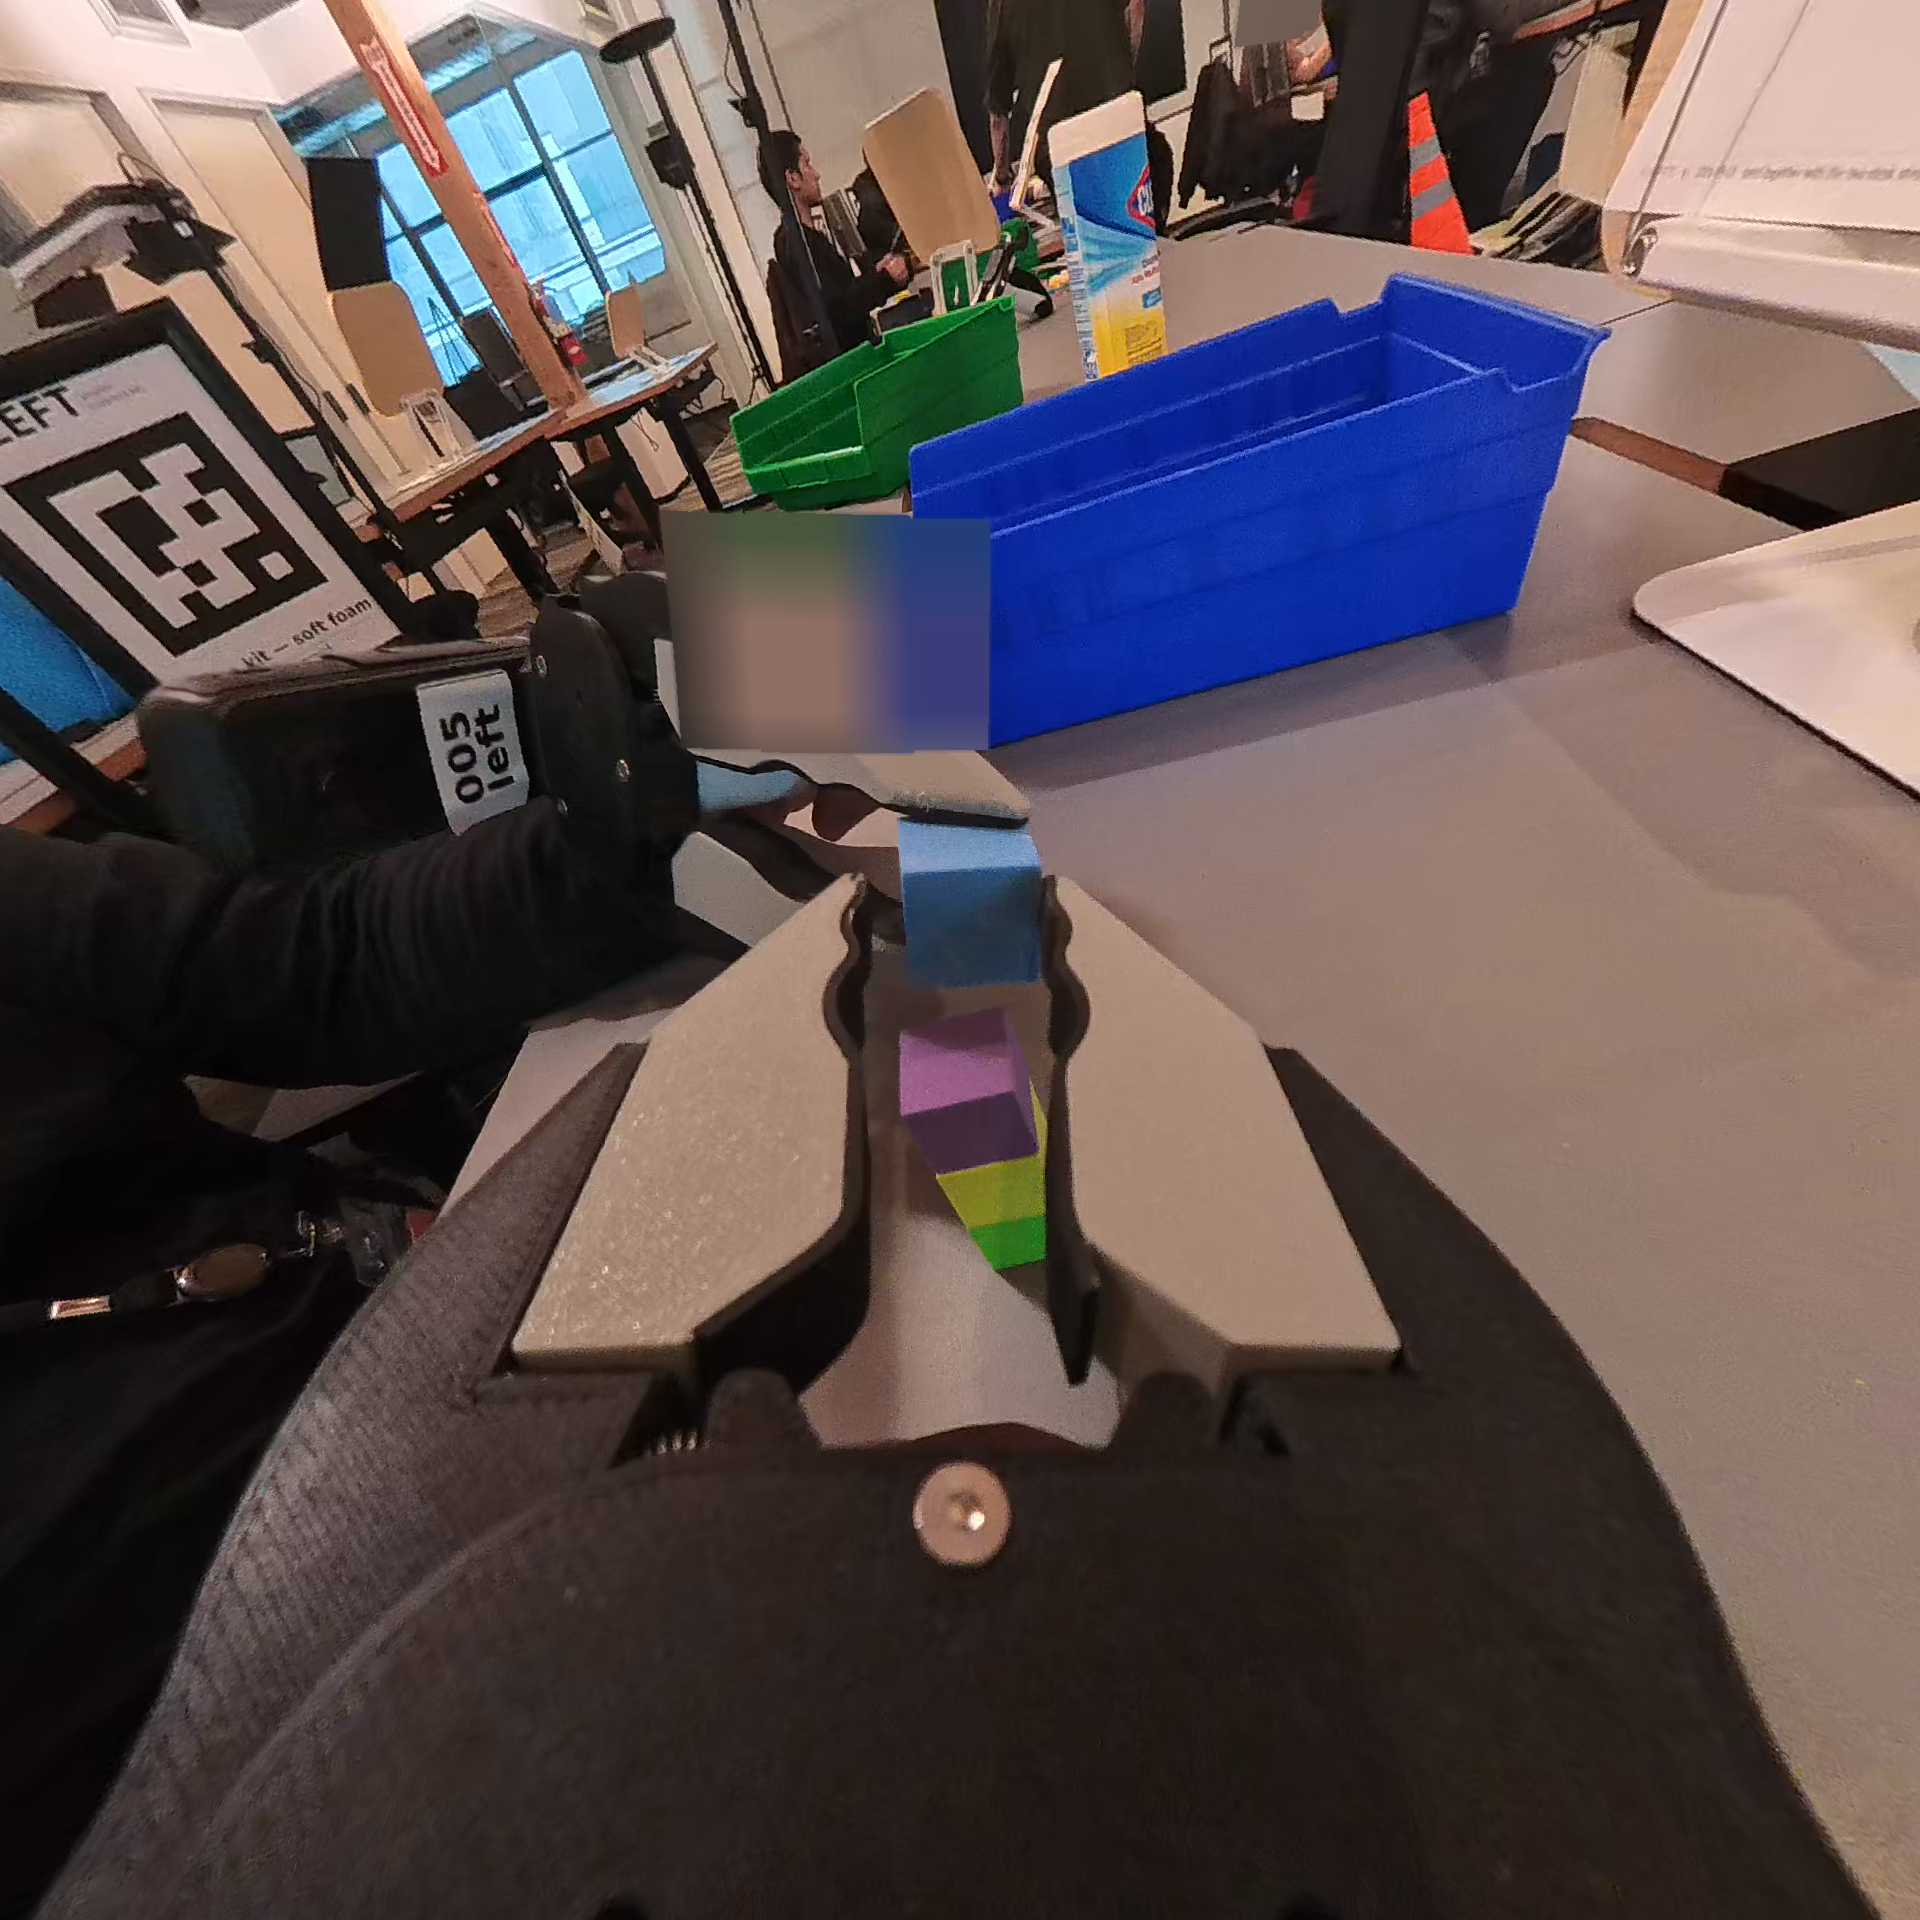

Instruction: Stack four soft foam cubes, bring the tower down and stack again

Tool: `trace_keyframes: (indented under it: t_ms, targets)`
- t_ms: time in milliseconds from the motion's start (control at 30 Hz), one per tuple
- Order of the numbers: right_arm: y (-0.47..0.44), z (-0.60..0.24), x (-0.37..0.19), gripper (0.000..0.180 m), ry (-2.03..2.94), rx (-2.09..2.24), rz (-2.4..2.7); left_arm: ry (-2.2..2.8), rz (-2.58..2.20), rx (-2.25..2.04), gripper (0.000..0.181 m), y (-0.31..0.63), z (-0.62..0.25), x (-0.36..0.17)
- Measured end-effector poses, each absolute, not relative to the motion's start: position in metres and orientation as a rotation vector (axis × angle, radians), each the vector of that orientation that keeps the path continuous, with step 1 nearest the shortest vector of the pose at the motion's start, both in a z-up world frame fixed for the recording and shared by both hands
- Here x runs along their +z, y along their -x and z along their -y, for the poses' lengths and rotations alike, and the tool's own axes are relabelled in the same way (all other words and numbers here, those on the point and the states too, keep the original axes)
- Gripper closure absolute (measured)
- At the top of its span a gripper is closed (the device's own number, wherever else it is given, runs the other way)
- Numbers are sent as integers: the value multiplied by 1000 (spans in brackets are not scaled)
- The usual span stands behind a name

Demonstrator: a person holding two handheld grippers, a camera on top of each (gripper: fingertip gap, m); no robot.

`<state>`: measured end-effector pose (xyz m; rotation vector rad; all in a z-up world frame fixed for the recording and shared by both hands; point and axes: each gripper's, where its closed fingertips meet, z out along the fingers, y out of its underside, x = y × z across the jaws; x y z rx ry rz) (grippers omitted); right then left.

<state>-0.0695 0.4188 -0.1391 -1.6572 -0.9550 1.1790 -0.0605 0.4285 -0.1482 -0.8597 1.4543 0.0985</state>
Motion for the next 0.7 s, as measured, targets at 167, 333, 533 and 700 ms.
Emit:
trace_keyframes:
  t_ms: [167, 333, 533, 700]
  targets:
    - [73, -418, -146, 155, 1674, 1150, 983, 848, -1461, 94, 154, 59, -426, -148]
    - [75, -419, -146, 155, 1674, 1128, 986, 833, -1468, 119, 154, 59, -426, -149]
    - [74, -421, -146, 155, 1666, 1090, 993, 834, -1462, 127, 154, 59, -428, -149]
    - [74, -421, -143, 155, 1638, 1059, 1002, 835, -1445, 112, 153, 59, -427, -147]
